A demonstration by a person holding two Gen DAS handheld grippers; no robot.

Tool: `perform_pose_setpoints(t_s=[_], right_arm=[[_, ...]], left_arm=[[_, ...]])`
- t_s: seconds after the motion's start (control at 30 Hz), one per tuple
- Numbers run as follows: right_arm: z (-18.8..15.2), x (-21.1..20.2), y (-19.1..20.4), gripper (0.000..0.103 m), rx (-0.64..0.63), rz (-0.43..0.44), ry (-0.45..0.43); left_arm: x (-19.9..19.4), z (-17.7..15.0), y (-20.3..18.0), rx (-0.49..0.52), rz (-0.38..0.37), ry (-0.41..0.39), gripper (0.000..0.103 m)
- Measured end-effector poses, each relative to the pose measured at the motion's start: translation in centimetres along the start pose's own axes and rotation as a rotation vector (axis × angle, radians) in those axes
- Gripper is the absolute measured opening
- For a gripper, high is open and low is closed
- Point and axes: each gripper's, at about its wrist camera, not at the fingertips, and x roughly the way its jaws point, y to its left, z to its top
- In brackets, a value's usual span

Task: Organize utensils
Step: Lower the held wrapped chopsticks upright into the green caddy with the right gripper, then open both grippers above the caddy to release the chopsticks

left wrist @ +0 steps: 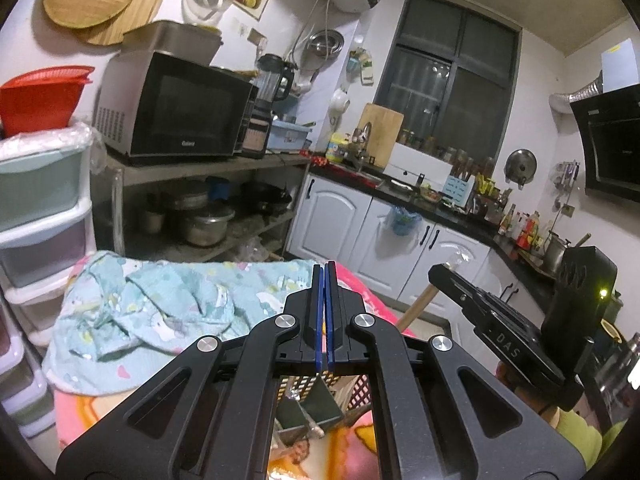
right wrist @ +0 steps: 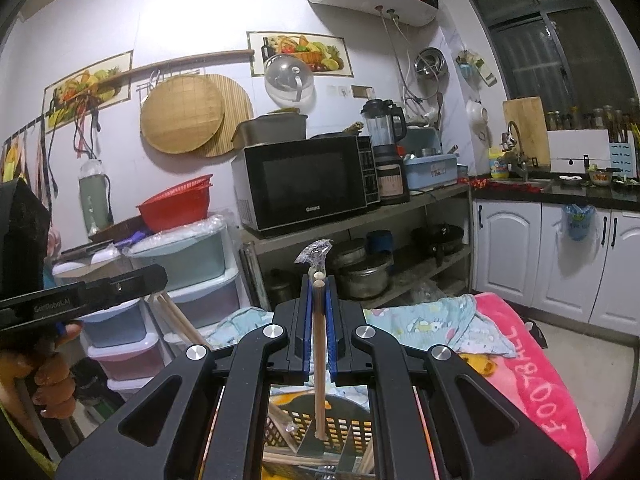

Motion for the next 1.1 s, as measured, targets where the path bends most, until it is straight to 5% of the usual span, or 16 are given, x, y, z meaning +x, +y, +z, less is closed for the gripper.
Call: perform_pose_setpoints(t_s=[0.8,0.87,0.93,1.03,1.1], right_arm=[[-5.5,4.6,-0.7,0.007,0.026,-0.038,0.177],[-5.9,4.9,-1.0,0.018,0.036,-0.056,0.202],[-6.2,4.8,-1.2,0.029,0.051,-0.058,0.21],[-6.5,4.4,-1.6,0.032,0.064,-0.065,0.219],[-6.5,4.0,-1.7,0.035,0.068,-0.066,0.218]], left_arm=[[4.0,-4.4,2.0,-0.046,0.021,0.132,0.0],[4.1,-4.8,2.3,-0.054,0.036,0.143,0.0],[4.0,-5.0,2.7,-0.068,0.045,0.146,0.009],[3.7,-5.2,3.2,-0.088,0.054,0.143,0.03],[3.3,-5.2,3.4,-0.099,0.057,0.138,0.035]])
